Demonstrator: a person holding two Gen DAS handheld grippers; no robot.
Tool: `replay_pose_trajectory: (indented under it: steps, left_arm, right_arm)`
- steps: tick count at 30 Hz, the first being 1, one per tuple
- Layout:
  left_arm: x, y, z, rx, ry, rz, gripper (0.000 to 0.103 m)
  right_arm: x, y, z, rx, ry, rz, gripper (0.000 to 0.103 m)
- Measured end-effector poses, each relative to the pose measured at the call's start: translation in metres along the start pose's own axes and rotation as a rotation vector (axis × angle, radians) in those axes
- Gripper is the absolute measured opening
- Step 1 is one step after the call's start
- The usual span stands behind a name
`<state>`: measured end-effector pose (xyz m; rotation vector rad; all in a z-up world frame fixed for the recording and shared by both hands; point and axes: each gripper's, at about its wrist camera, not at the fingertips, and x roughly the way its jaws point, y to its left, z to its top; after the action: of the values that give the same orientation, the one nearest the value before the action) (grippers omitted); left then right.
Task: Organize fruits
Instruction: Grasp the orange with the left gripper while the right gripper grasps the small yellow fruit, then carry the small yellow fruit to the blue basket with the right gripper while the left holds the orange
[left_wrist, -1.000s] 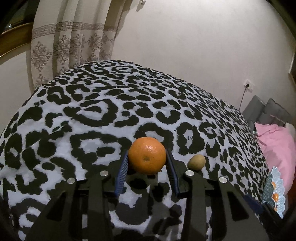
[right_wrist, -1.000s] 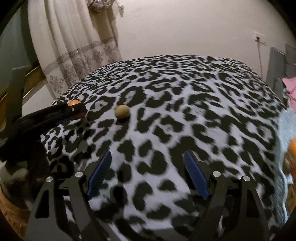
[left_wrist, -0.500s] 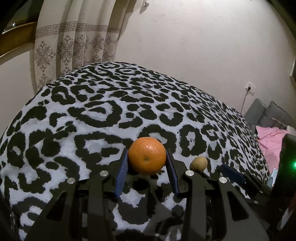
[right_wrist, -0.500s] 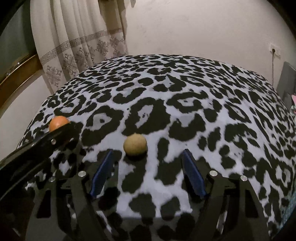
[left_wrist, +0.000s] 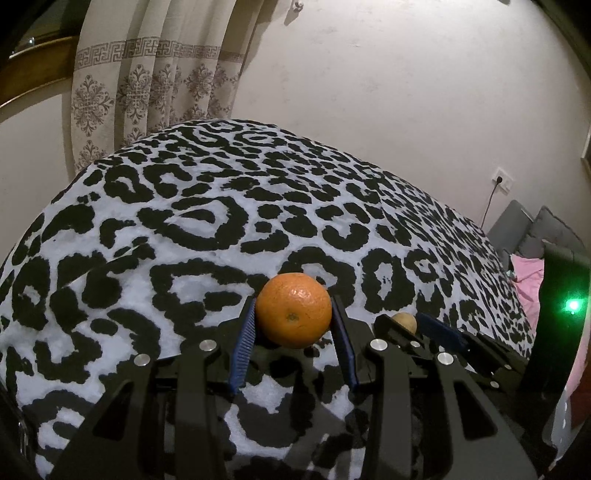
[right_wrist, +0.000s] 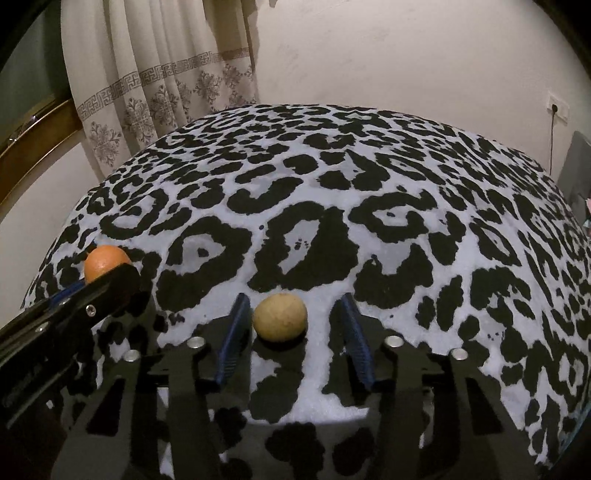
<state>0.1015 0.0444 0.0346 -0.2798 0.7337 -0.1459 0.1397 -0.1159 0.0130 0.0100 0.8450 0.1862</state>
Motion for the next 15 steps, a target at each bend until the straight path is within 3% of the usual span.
replay_pose_trajectory:
  steps: [6,15]
  left_arm:
    - [0.000,-0.002,-0.001,0.007,0.002,-0.005,0.040]
    - [-0.003,-0.005,-0.002,0.009,-0.005,-0.015,0.040]
  right_arm:
    - [-0.003,0.005,-0.003,-0.034,0.000,-0.001,0.030]
    - [-0.012,0.007,-0.011,-0.037,-0.001,-0.016,0.029]
